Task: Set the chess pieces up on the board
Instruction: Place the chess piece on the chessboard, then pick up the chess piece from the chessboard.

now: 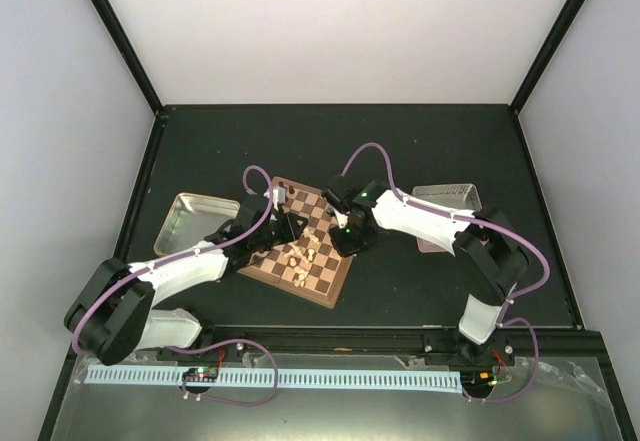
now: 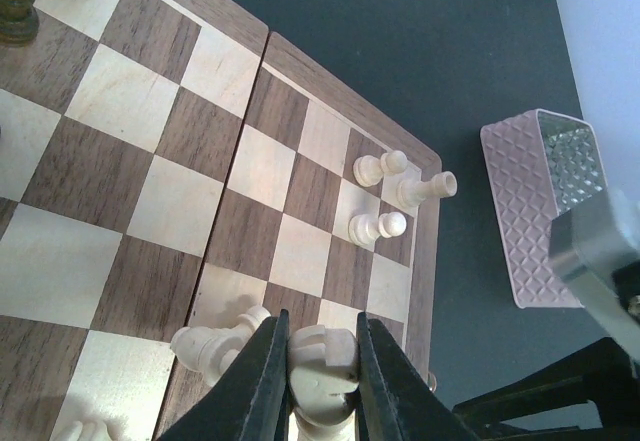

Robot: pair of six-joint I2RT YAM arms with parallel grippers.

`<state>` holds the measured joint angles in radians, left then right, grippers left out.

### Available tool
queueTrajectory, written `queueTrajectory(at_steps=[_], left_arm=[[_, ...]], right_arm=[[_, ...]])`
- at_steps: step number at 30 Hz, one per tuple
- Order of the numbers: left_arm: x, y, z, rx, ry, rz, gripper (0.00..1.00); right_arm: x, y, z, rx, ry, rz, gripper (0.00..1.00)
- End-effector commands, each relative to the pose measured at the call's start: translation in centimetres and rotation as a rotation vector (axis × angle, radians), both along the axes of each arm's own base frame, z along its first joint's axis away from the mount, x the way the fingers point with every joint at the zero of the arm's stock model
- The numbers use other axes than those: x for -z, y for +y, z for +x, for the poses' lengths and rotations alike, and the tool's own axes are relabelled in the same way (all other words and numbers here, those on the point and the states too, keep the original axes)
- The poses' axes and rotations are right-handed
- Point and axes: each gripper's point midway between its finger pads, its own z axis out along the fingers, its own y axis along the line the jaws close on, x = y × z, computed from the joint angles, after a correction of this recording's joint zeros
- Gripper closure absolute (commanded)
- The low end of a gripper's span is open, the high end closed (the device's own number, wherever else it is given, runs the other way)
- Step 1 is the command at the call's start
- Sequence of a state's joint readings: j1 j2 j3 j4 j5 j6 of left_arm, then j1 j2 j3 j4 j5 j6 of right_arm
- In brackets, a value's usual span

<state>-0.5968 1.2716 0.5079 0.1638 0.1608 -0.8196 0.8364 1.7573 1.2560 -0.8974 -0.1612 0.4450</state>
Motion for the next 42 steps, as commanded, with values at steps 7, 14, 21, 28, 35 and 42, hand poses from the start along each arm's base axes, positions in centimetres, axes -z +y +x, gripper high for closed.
queueTrajectory(at_steps=[7, 14, 21, 28, 35, 42], left_arm=[[-0.6, 0.2, 0.3, -0.003, -0.03, 0.008, 0.95], [-0.7, 0.1, 0.3, 0.0, -0.032, 0.005, 0.95], [-0.7, 0.0, 0.3, 0.006, -0.029, 0.0, 0.95], [-0.7, 0.0, 0.3, 0.007, -0.03, -0.003, 0.95], [-0.8, -0.1, 0.2, 0.01, -0.029, -0.004, 0.95], [-0.9, -0.1, 0.3, 0.011, -0.033, -0.004, 0.95]], right_arm=[[0.8, 0.4, 0.3, 0.03, 0.006, -0.006, 0.75], [-0.2, 0.8, 0.8, 0.031, -0.047, 0.036, 0.66], [0.3, 0.9, 1.3, 0.028, -0.103, 0.002, 0.65], [1.0, 0.6, 1.8, 0.046, -0.143, -0.055, 0.83], [-0.1, -0.4, 3.6, 0.097, -0.241, -0.101, 0.93], [-1.5, -1.0, 5.7, 0.171, -0.325, -0.126, 0.94]])
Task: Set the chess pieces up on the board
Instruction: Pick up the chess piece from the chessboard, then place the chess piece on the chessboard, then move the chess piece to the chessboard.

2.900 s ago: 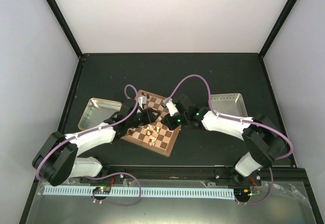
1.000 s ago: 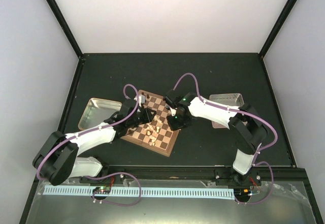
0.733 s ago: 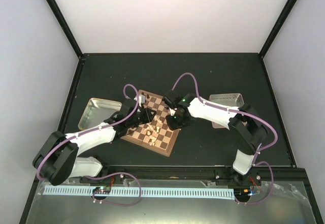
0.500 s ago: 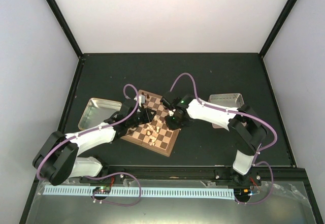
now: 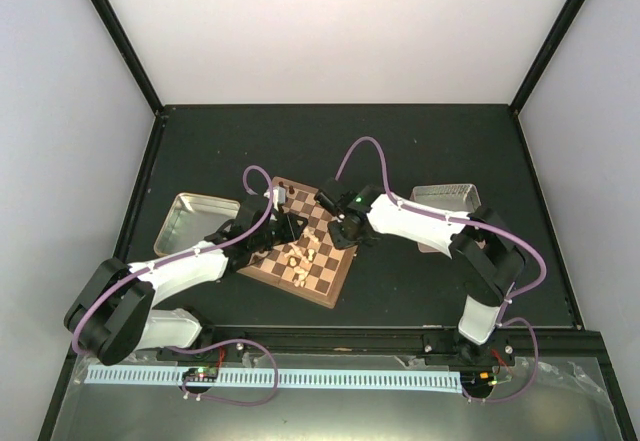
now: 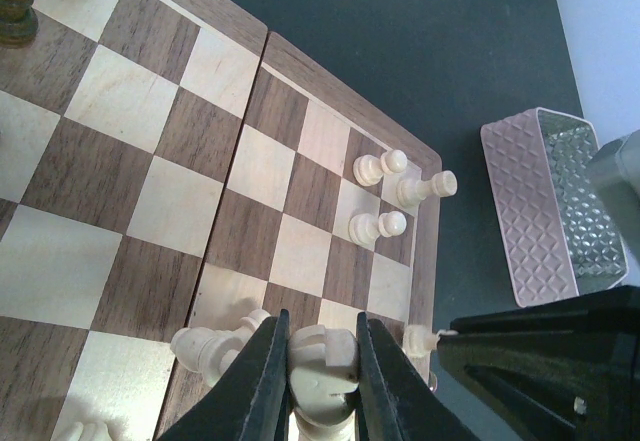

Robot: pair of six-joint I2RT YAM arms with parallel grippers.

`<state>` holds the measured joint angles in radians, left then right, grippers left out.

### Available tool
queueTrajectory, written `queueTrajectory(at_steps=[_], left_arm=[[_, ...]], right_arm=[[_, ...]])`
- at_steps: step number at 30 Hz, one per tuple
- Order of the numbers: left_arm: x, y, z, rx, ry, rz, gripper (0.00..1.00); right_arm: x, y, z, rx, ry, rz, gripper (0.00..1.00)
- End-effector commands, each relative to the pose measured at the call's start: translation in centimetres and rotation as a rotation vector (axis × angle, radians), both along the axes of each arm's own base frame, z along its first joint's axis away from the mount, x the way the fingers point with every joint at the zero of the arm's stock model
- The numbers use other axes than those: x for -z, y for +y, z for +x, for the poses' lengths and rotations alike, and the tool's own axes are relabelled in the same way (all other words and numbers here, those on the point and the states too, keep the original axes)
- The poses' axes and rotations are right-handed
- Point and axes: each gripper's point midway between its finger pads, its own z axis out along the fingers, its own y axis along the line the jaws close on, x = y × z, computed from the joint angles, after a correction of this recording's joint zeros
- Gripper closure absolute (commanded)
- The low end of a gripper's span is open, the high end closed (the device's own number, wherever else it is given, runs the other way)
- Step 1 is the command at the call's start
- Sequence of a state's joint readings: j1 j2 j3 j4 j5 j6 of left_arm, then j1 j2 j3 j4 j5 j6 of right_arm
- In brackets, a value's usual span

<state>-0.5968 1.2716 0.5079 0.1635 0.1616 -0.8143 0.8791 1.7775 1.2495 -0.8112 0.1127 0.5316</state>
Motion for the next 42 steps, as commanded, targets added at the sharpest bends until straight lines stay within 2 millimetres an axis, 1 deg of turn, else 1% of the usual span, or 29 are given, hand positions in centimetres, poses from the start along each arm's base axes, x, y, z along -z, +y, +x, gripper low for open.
queueTrajectory(at_steps=[1, 5, 10, 16, 18, 20, 22, 27, 30, 32, 34, 38, 42], left_arm=[[-0.9, -0.1, 0.3, 0.008, -0.03, -0.007, 0.95], [-1.0, -0.1, 0.3, 0.011, -0.032, -0.007, 0.95], [-1.0, -0.2, 0.3, 0.013, -0.032, -0.007, 0.95], [-1.1, -0.2, 0.3, 0.012, -0.034, -0.009, 0.95], [-1.2, -0.2, 0.3, 0.014, -0.036, -0.01, 0.95], [-1.2, -0.2, 0.3, 0.014, -0.036, -0.01, 0.95], [-1.1, -0.1, 0.2, 0.014, -0.035, -0.008, 0.95], [-1.2, -0.1, 0.2, 0.012, -0.039, -0.008, 0.95], [-1.2, -0.1, 0.2, 0.011, -0.039, -0.008, 0.95], [-1.2, -0.1, 0.2, 0.012, -0.039, -0.008, 0.95], [-1.2, -0.1, 0.2, 0.01, -0.039, -0.01, 0.95], [-1.3, -0.1, 0.2, 0.013, -0.04, -0.01, 0.95], [-1.3, -0.1, 0.2, 0.015, -0.039, -0.011, 0.95]], right_arm=[[-2.1, -0.4, 2.5, 0.083, -0.105, 0.003, 0.94], [-2.0, -0.1, 3.3, 0.093, -0.095, 0.027, 0.94], [-1.0, 0.8, 3.1, 0.059, -0.045, 0.028, 0.93], [-0.1, 0.7, 3.2, 0.064, -0.033, 0.002, 0.87], [-0.2, 0.6, 3.4, 0.072, -0.038, -0.01, 0.82], [-0.4, 0.5, 3.4, 0.081, -0.04, -0.013, 0.75], [-0.9, 0.5, 3.4, 0.086, -0.048, -0.005, 0.7], [-2.7, 0.7, 3.8, 0.113, -0.081, 0.036, 0.63], [-3.8, 0.4, 4.2, 0.144, -0.118, 0.05, 0.6], [-4.3, 0.0, 4.4, 0.164, -0.143, 0.049, 0.6], [-4.3, -0.2, 4.5, 0.174, -0.151, 0.045, 0.6], [-3.6, -0.3, 4.1, 0.171, -0.13, 0.044, 0.62], [-2.5, 0.3, 3.6, 0.145, -0.086, 0.052, 0.65]])
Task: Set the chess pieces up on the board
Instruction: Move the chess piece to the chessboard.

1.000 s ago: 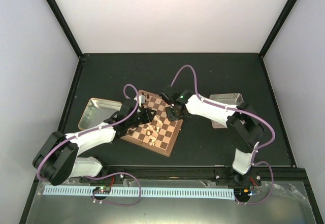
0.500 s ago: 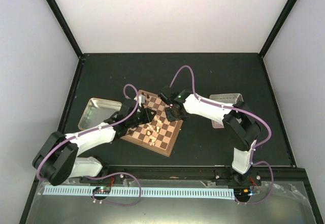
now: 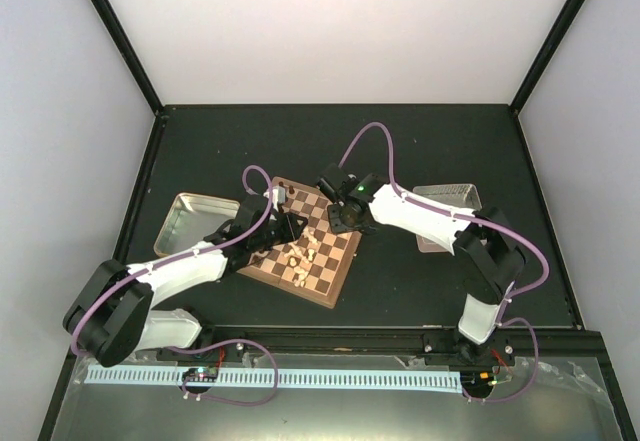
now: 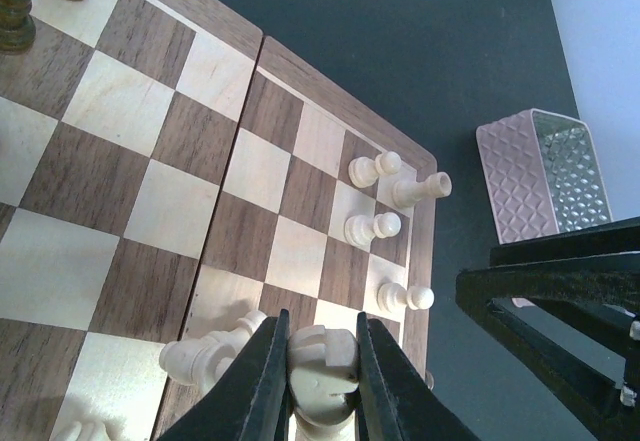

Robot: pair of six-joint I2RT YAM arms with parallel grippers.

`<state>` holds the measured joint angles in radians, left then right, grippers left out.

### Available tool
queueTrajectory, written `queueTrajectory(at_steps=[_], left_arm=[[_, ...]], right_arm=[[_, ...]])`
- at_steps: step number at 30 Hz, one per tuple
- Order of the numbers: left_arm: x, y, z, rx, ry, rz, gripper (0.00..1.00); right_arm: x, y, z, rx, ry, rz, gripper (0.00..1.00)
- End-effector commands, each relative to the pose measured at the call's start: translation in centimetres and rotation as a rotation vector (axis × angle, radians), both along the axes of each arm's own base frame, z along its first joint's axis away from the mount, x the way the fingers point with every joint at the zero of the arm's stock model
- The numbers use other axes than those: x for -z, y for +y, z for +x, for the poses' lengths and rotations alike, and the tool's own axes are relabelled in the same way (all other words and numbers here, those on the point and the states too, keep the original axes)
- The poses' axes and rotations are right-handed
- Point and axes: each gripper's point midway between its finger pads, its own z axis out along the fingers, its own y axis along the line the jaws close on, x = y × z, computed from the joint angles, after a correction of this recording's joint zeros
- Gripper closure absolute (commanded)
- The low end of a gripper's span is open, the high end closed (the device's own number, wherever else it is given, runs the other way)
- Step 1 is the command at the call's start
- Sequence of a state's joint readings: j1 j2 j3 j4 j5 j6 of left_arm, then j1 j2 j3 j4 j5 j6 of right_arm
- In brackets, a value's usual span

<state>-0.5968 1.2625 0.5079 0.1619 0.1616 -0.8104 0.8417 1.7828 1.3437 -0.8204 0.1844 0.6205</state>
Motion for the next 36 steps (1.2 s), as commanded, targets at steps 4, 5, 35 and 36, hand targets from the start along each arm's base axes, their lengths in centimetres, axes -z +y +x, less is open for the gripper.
queueTrajectory(at_steps=[4, 5, 35, 36], left_arm=[[-1.2, -0.2, 0.3, 0.011, -0.034, -0.012, 0.95], [-1.2, -0.2, 0.3, 0.012, -0.035, -0.012, 0.95], [-1.4, -0.4, 0.0, 0.028, -0.036, -0.025, 0.95], [-1.4, -0.4, 0.0, 0.029, -0.036, -0.026, 0.95]], right_arm=[[1.2, 0.4, -0.4, -0.02, 0.037, 0.006, 0.65], [1.5, 0.5, -0.4, -0.024, 0.045, 0.005, 0.66], [3.7, 3.2, 0.4, -0.088, 0.101, 0.017, 0.87], [3.7, 3.2, 0.5, -0.087, 0.1, 0.015, 0.87]])
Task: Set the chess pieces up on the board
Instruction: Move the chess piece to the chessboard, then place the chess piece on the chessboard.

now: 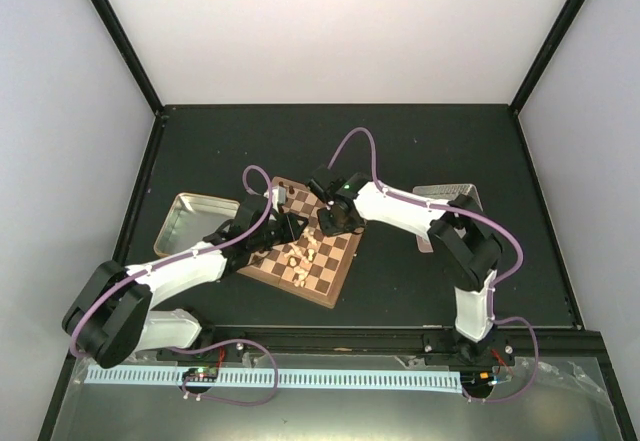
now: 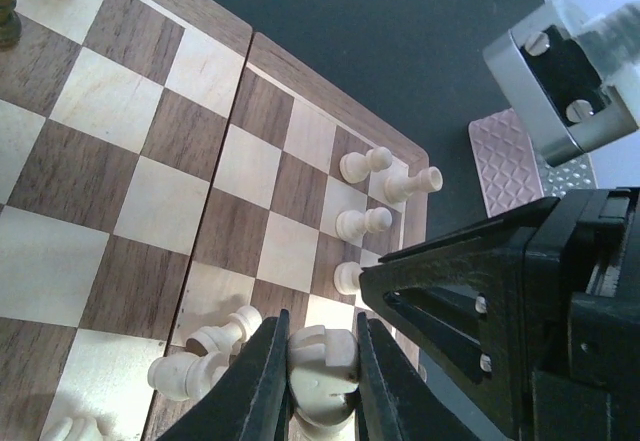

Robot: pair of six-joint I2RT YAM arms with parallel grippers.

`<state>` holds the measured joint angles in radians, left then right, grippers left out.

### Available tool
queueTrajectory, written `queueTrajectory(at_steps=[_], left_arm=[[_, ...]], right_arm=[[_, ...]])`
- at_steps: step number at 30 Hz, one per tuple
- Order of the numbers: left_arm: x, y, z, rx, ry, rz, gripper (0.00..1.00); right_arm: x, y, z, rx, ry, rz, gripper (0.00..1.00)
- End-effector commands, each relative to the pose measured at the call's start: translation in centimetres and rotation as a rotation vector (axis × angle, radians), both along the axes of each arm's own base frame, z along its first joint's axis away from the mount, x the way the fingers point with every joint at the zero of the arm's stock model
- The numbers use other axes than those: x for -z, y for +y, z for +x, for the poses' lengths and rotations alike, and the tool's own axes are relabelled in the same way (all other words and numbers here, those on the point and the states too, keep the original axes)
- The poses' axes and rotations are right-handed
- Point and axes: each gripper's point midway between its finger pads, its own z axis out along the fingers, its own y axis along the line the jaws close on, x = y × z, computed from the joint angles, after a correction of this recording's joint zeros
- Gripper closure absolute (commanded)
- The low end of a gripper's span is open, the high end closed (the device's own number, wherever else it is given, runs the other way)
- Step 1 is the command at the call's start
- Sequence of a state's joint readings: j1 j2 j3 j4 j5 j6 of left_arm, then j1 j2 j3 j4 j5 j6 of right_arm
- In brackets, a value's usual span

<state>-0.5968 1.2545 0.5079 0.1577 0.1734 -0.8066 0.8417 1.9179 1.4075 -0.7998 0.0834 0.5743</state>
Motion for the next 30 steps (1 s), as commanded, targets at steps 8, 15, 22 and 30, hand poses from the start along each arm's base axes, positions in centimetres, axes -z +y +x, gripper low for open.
queueTrajectory(at_steps=[8, 15, 22, 30], left_arm=[[-1.4, -0.3, 0.0, 0.023, -0.036, -0.028, 0.95], [-2.3, -0.6, -0.3, 0.033, -0.038, -0.062, 0.95], [-4.1, -1.4, -1.2, 0.077, -0.029, -0.132, 0.95], [-4.7, -1.6, -1.7, 0.075, 0.023, -0.164, 0.95]], right_arm=[[-1.5, 0.9, 0.8, 0.014, -0.038, 0.053, 0.69], [-7.2, 0.4, -0.2, 0.035, -0.176, 0.264, 0.56], [-9.0, 1.0, -4.3, -0.248, -0.275, 0.486, 0.5], [-9.3, 4.1, -6.7, -0.45, -0.305, 0.632, 0.44]])
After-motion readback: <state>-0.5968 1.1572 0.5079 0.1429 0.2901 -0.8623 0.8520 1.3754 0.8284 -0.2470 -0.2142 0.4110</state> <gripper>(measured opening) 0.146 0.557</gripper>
